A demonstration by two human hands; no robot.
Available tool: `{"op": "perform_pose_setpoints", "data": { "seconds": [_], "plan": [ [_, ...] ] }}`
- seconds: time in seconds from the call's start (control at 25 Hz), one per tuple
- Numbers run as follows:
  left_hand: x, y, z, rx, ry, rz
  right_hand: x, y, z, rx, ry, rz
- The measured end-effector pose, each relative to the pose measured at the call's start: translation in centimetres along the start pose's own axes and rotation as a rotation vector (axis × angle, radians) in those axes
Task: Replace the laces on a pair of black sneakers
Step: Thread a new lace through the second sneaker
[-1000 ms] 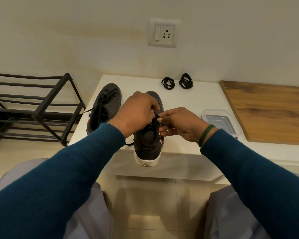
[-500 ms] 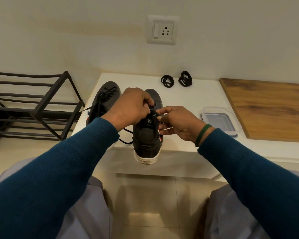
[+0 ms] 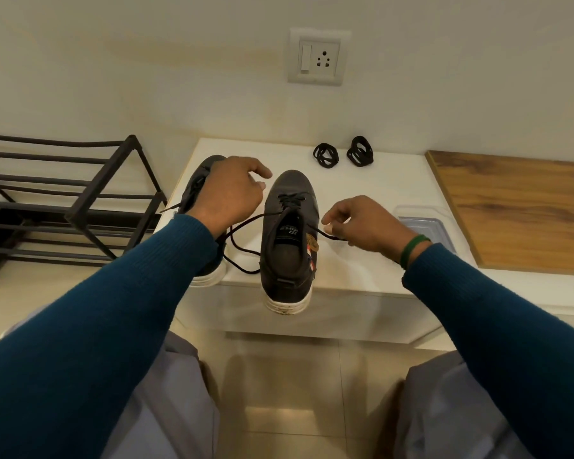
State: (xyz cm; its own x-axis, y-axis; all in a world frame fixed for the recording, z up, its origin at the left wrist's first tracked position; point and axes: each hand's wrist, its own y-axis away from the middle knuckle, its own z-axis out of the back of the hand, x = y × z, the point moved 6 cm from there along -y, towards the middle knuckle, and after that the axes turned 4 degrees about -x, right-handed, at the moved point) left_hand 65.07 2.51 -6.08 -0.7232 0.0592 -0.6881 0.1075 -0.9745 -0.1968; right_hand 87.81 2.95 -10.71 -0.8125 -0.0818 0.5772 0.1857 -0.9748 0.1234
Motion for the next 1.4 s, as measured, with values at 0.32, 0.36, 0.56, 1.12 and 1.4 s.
{"op": "perform_pose_setpoints", "data": {
  "seconds": [0.32,0.36,0.56,1.12,1.4],
  "plan": [
    [-0.4,0.5,-1.2,0.29,-0.073,0.043,-3.0,-1.5,0.4,0.075,0.508,-0.017],
    [-0.3,0.7,-1.4,0.34,-0.067,0.04,-2.9,-1.4,-0.4,0.102,0.516,0.007],
    [0.5,0.5,-1.2,0.379,-0.123,0.024,-2.1,-1.9,-0.8,-0.095,0.427,0.072],
    [0.9,2.6,-2.3,0.367,-0.078,0.373,0.2,1.3,-3.1,0.229,-0.299,-0.449],
    [0.0,-0.2,-1.1,-0.057,0.661,0.254,-1.2,-0.8,-2.6,-0.062,-0.979,-0.521]
  ]
}}
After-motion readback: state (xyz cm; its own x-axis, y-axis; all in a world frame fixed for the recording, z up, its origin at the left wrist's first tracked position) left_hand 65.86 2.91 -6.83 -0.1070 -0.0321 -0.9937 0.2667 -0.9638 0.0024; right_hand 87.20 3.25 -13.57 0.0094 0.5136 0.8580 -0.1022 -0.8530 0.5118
